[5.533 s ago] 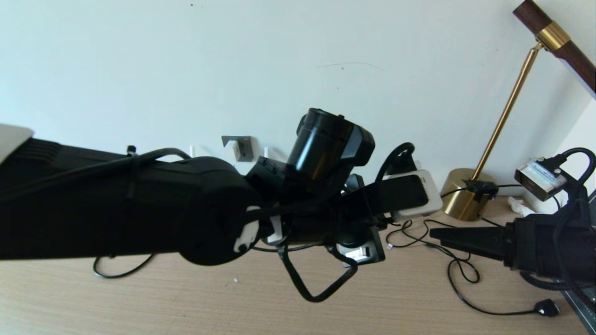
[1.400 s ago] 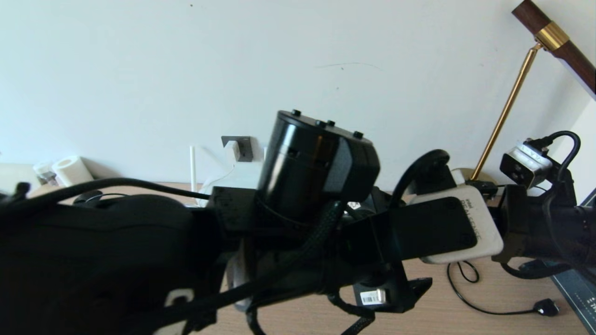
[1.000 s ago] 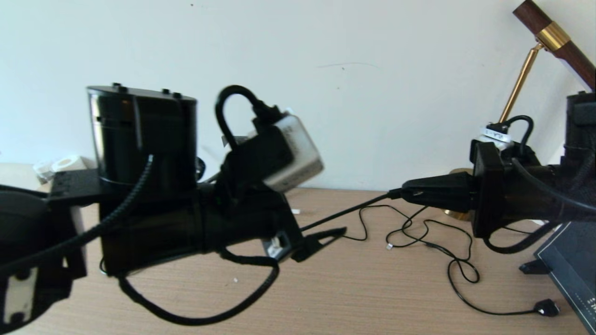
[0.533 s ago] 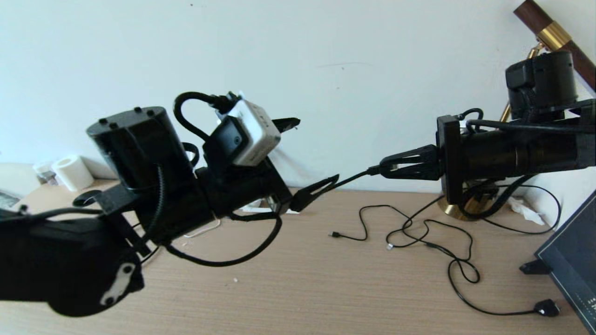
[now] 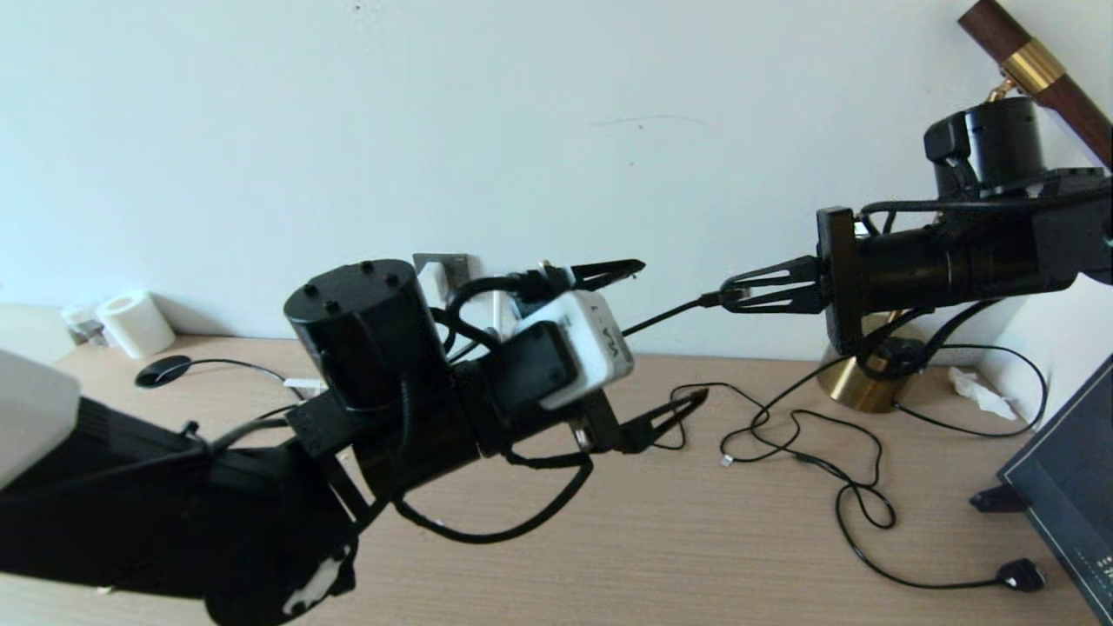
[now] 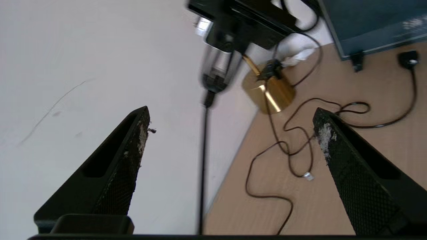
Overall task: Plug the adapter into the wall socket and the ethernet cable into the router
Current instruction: Hand it to the other hand
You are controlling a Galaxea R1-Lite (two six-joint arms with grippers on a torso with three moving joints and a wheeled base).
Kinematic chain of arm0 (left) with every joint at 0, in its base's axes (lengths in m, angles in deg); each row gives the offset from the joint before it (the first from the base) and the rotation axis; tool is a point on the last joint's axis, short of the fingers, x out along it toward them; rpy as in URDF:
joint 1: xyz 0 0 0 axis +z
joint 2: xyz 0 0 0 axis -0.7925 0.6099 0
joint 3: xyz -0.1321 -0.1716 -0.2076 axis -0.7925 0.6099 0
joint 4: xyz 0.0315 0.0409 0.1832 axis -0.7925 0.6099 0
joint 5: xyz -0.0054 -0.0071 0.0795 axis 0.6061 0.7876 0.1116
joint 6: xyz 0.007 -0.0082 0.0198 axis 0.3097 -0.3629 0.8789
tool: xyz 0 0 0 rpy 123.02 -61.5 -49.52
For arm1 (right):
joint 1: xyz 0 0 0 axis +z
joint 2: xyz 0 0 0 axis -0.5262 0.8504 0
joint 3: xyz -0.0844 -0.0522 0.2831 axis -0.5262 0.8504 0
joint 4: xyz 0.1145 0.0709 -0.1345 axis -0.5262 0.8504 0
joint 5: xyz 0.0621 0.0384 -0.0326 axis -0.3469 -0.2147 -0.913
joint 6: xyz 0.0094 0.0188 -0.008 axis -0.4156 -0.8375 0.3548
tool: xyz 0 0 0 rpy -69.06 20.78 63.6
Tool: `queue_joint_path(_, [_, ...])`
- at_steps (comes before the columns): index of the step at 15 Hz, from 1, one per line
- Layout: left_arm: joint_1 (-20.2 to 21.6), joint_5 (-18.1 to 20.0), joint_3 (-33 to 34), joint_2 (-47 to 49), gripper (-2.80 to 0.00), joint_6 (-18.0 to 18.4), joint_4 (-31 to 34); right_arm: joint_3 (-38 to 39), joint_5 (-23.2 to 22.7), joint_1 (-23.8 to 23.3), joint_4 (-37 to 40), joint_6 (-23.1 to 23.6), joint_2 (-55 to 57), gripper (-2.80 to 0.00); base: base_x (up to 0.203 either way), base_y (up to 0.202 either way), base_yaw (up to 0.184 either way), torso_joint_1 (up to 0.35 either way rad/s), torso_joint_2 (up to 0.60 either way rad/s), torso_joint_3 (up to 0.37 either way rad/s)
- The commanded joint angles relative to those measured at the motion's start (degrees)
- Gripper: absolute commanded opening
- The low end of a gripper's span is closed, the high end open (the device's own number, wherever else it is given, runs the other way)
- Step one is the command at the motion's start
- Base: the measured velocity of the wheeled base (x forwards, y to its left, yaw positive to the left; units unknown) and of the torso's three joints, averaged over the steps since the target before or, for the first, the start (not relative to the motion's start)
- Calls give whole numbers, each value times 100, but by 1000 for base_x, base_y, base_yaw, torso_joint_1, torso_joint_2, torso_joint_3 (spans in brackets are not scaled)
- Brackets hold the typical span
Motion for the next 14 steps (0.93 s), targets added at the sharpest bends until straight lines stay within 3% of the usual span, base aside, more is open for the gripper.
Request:
queue_joint_path(1, [-76,12,-171,317,0,244,-33,-212,-140,-74,321,-38,-18,-280,0,0,0,0,0,0])
queue_joint_path(8, [-26,219,-958,803,0,1745,156,-110,-342,-58,822,-37,-365,-280,0,0,0,0,0,0])
queue_joint_path(14, [-229,194,-1277,774,0,1867,134,119,-544,-59,855,15,-447,-280,0,0,0,0,0,0])
